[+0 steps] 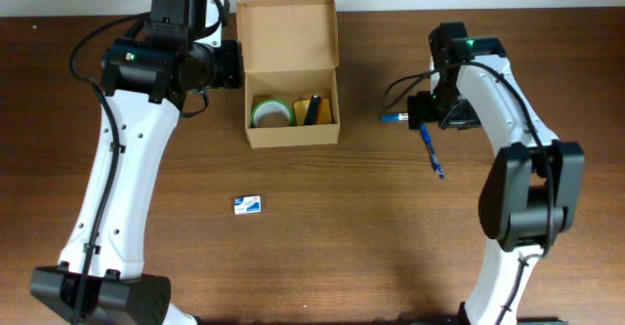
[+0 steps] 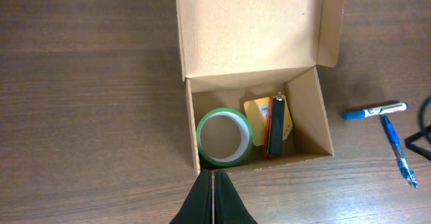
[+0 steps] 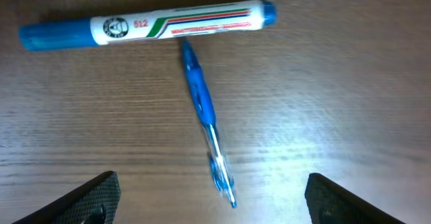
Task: Pack container
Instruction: 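Move the right gripper over the blue pen and grasp it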
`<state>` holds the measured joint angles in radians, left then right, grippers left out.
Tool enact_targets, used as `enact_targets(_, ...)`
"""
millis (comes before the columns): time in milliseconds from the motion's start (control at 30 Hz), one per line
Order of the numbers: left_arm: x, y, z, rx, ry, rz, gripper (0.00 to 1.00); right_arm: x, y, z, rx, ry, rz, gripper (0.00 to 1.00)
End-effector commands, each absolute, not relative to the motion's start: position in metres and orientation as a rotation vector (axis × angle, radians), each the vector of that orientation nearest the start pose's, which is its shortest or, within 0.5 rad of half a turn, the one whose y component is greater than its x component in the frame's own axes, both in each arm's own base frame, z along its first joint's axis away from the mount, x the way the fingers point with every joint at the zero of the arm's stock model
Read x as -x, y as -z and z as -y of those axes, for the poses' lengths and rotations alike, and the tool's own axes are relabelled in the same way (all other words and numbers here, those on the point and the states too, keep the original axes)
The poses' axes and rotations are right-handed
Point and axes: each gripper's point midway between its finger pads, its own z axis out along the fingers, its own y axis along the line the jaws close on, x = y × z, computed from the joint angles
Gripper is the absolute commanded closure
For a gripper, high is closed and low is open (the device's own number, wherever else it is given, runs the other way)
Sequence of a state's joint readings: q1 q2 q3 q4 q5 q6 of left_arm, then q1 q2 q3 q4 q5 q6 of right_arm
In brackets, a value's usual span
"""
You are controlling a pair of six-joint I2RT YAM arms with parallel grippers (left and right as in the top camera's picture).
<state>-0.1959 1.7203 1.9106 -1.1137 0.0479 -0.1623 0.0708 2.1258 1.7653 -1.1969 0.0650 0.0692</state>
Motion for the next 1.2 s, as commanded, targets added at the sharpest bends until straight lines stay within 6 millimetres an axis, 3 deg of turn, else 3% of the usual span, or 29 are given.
enact_targets(0, -0.427, -0.291, 0.092, -0.049, 0.211, -2.481, 0.98, -0.416, -0.057, -0.028, 0.134, 0.014, -3.12, 0.11)
enact_targets(433, -0.434, -0.297, 0.093, -0.049, 0.217, -2.448, 0.97, -0.389, -0.004, -0.028, 0.226, 0.0, -3.173, 0.22)
enact_targets(667, -0.434, -0.297, 0.094, -0.049, 0.218, -2.448, 0.97, -0.401, -0.002, -0.028, 0.222, 0.0, -3.119, 0.23)
enact_targets(767, -0.434, -0.297, 0.093, -0.049, 0.217, -2.448, 0.97, -0.41, -0.002, -0.029, 0.219, -0.001, -3.085, 0.3)
enact_targets(1167, -0.434, -0.297, 0.093, -0.049, 0.217, -2.448, 0.97, -0.423, -0.003, -0.029, 0.216, 0.006, -3.03, 0.3)
